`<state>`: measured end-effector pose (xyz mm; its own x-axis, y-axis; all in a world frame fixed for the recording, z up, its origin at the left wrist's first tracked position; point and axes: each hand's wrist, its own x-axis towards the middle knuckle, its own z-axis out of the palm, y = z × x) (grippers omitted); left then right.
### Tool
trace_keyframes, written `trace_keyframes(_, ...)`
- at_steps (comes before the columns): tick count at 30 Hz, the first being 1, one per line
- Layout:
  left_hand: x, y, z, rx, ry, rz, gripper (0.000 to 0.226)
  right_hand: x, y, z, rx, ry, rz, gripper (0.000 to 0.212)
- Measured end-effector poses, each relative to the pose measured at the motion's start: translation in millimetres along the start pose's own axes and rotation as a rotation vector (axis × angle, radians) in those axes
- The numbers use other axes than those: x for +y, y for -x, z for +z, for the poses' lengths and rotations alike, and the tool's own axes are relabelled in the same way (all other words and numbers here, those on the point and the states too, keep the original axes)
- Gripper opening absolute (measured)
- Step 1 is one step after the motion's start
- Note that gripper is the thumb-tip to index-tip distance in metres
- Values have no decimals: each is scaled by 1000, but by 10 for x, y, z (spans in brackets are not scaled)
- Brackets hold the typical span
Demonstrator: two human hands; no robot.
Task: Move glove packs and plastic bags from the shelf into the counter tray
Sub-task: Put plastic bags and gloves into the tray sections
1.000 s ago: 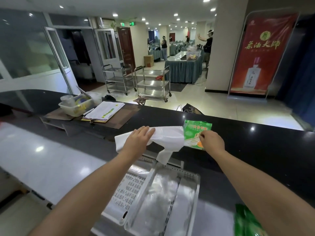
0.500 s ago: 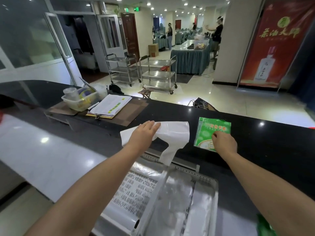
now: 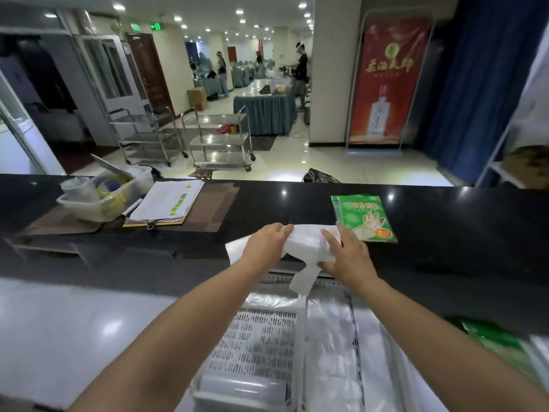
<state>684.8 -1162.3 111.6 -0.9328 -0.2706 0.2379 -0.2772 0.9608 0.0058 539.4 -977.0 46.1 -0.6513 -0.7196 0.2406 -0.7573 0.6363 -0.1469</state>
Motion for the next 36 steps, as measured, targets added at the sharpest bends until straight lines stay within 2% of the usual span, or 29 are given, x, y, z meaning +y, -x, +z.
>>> trace_keyframes(4, 369, 102, 110, -34, 29, 98, 67, 118, 299, -16, 18, 163, 14, 81)
trace_keyframes(8, 825, 167, 278, -107, -16, 207, 69, 469, 670, -85, -32, 143, 49, 69)
trace_keyframes(14, 1775, 120, 467, -222, -5, 263, 71, 1323, 1224, -257, -138, 165, 109, 43)
trace_keyframes(17, 2409, 40, 557, -266, 24, 254, 63, 1849, 1476, -375, -174, 171, 150, 33)
trace_keyframes(23, 3561, -68, 740, -453, 234, 191, 33, 2848, 1939, -568, -228, 223, 182, 28)
trace_keyframes(27, 4043, -43, 961, -551, 312, 130, 40, 3219, 2178, -636, -346, 211, 182, 29)
trace_keyframes(33, 4367, 132, 1347, -756, 466, -8, 36, 3505, 2318, -451, -498, 263, 125, 27)
trace_keyframes(36, 4400, 321, 1544, -826, 673, -175, 48, 3504, 2277, -231, -472, 264, 115, 43)
